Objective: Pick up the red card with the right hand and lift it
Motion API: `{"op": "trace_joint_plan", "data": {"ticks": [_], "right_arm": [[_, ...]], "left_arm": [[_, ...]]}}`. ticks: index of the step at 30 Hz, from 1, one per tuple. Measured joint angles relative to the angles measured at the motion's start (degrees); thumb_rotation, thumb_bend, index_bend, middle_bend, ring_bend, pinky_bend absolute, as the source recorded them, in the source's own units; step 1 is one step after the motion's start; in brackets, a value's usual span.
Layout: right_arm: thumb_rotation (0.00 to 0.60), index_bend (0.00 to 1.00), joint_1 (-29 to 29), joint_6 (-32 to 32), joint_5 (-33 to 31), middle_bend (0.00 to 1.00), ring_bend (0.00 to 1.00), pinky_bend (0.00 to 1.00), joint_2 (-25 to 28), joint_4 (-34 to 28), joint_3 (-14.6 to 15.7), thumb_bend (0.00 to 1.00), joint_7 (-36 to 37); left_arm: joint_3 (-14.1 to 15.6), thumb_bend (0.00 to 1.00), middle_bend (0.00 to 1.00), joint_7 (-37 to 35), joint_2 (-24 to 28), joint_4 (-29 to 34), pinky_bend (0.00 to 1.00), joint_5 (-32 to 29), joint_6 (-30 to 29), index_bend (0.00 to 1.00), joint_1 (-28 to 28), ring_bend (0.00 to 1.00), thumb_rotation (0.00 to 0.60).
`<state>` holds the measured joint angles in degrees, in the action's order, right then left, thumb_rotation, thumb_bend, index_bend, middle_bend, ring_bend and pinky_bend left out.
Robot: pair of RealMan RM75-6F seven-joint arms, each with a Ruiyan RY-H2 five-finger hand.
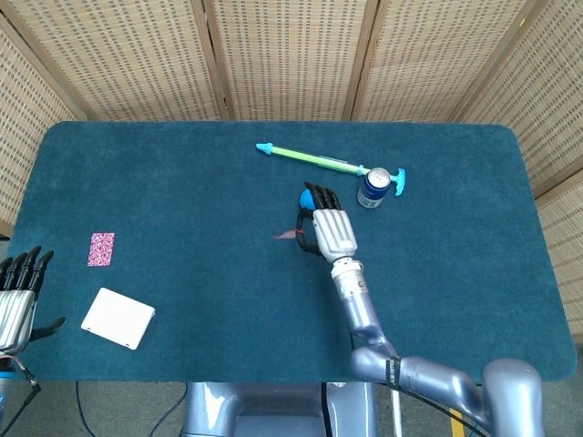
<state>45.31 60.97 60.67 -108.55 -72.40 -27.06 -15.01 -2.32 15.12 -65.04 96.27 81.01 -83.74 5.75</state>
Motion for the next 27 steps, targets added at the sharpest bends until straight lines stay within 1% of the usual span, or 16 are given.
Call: {"op": "trace_joint_plan", "data": {"ticks": [4, 7, 10, 14, 17, 21, 24, 27], "right_arm": [[0.600, 0.59, -3.9, 1.1, -1.0, 0.10, 0.00, 0.00, 4.8, -7.7, 0.4, 0.65, 2.4], [0.600, 0.59, -7.0, 1.8, -1.5, 0.10, 0.00, 0.00, 9.2, -14.6, 0.9, 0.64, 4.3], [0.600, 0.59, -10.7, 2.8, -1.4, 0.10, 0.00, 0.00, 15.1, -22.1, 1.6, 0.65, 6.6], [0.600, 0.59, -15.3, 4.5, 0.0, 0.10, 0.00, 0.00, 21.9, -28.5, 3.2, 0.65, 9.4], [0.600, 0.59, -18.3, 5.6, 1.6, 0.10, 0.00, 0.00, 25.7, -31.6, 4.5, 0.64, 12.5], [0.600, 0.60, -21.5, 6.1, 3.7, 0.11, 0.00, 0.00, 30.1, -34.2, 6.2, 0.65, 18.0], [0.600, 0.60, -24.0, 6.2, 5.7, 0.11, 0.00, 0.00, 32.6, -35.6, 7.8, 0.65, 22.9], [0.600, 0.60, -26.5, 6.3, 8.7, 0.11, 0.00, 0.00, 35.2, -36.4, 9.6, 0.65, 29.5]], "left_arm": [[0.1, 0.12, 0.00, 0.2, 0.0, 0.3, 0.03, 0.8, -0.8, 0.00, -0.3, 0.00, 0.600], [0.3, 0.12, 0.00, 0.3, 0.0, 0.4, 0.03, 1.5, -1.5, 0.00, -0.5, 0.00, 0.600], [0.5, 0.12, 0.00, 0.5, 0.1, 0.6, 0.03, 2.3, -2.2, 0.00, -0.7, 0.00, 0.600], [0.9, 0.12, 0.00, 1.2, -0.1, 0.9, 0.03, 3.6, -2.8, 0.00, -1.0, 0.00, 0.600], [1.1, 0.12, 0.00, 1.7, -0.2, 1.0, 0.03, 4.5, -3.4, 0.00, -1.2, 0.00, 0.600], [1.4, 0.12, 0.00, 2.2, -0.3, 1.3, 0.03, 5.4, -4.1, 0.00, -1.5, 0.00, 0.600], [1.6, 0.12, 0.00, 2.4, -0.3, 1.5, 0.03, 6.1, -4.6, 0.00, -1.7, 0.00, 0.600], [1.8, 0.12, 0.00, 2.5, -0.3, 1.7, 0.03, 6.8, -5.0, 0.00, -2.0, 0.00, 0.600]]}}
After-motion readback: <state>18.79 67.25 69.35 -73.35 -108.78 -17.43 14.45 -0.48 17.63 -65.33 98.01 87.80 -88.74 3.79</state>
